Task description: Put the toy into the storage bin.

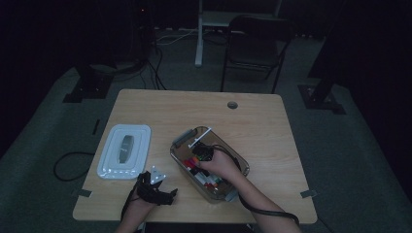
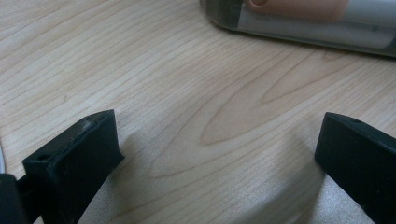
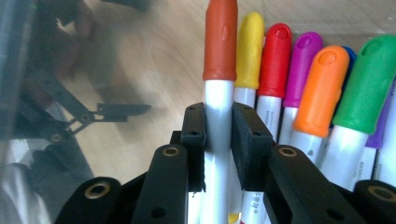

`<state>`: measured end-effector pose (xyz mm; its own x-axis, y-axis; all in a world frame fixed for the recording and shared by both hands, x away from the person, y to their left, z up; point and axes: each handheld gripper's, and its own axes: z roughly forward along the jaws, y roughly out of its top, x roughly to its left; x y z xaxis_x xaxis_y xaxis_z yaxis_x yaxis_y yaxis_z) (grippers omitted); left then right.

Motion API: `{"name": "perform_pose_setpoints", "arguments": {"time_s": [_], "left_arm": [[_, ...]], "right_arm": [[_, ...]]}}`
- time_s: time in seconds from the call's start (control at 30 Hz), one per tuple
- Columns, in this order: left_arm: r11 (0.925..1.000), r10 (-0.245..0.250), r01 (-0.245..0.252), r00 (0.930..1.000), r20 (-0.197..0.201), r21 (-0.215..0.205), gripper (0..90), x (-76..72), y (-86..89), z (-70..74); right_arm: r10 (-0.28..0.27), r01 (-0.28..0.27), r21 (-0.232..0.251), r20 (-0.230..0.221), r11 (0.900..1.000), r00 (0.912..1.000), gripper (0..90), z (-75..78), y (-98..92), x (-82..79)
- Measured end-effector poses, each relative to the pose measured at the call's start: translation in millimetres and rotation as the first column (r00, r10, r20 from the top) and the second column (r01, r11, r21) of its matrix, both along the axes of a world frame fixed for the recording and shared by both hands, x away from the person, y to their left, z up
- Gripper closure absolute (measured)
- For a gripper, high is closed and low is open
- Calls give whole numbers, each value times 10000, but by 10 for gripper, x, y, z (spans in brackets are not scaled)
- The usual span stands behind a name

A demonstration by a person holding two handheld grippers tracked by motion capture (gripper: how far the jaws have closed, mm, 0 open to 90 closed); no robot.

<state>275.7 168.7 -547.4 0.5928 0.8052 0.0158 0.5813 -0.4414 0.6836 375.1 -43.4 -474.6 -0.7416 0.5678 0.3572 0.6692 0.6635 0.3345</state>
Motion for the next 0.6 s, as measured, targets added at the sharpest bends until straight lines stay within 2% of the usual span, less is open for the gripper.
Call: {"name": "perform_pose_setpoints", "arguments": {"time_s": [0.17,0.23,0.27,0.33,0.4,0.43,0.47,0.5,0.53,0.57,0.6], "left_arm": [[10000,-5,5,10000,-4,2,6,0,0,0],[10000,-4,4,10000,-7,-1,6,0,0,1],[10000,-13,13,10000,-8,18,6,0,1,1],[10000,-14,14,10000,-15,15,6,0,2,2],[10000,-16,16,10000,-18,10,6,0,1,2],[10000,-15,15,10000,-16,14,6,0,1,2],[10000,-14,14,10000,-12,11,6,0,1,1],[10000,-12,12,10000,-10,7,6,0,1,1],[10000,-12,12,10000,-8,10,6,0,1,1],[10000,-15,15,10000,-13,18,6,0,1,2],[10000,-16,16,10000,-12,12,6,0,1,1]], "right_arm": [[15,-22,273,237,9996,9997,676,29,-29,14],[57,-73,335,500,9994,9987,640,81,-64,15],[-58,1,757,748,9971,9972,613,158,-116,9],[-46,-34,898,879,9960,9961,579,191,-140,7],[-103,-123,1484,1505,9889,9886,507,347,-244,-20],[-103,-123,1484,1505,9889,9886,507,347,-244,-20],[-94,-298,1866,2061,9820,9785,454,434,-315,-42],[-94,-298,1866,2061,9820,9785,454,434,-315,-42],[-172,-361,2069,2506,9777,9679,402,506,-392,-62],[-172,-361,2069,2506,9777,9679,402,506,-392,-62],[-233,-350,2138,2643,9762,9642,405,534,-421,-72]]}}
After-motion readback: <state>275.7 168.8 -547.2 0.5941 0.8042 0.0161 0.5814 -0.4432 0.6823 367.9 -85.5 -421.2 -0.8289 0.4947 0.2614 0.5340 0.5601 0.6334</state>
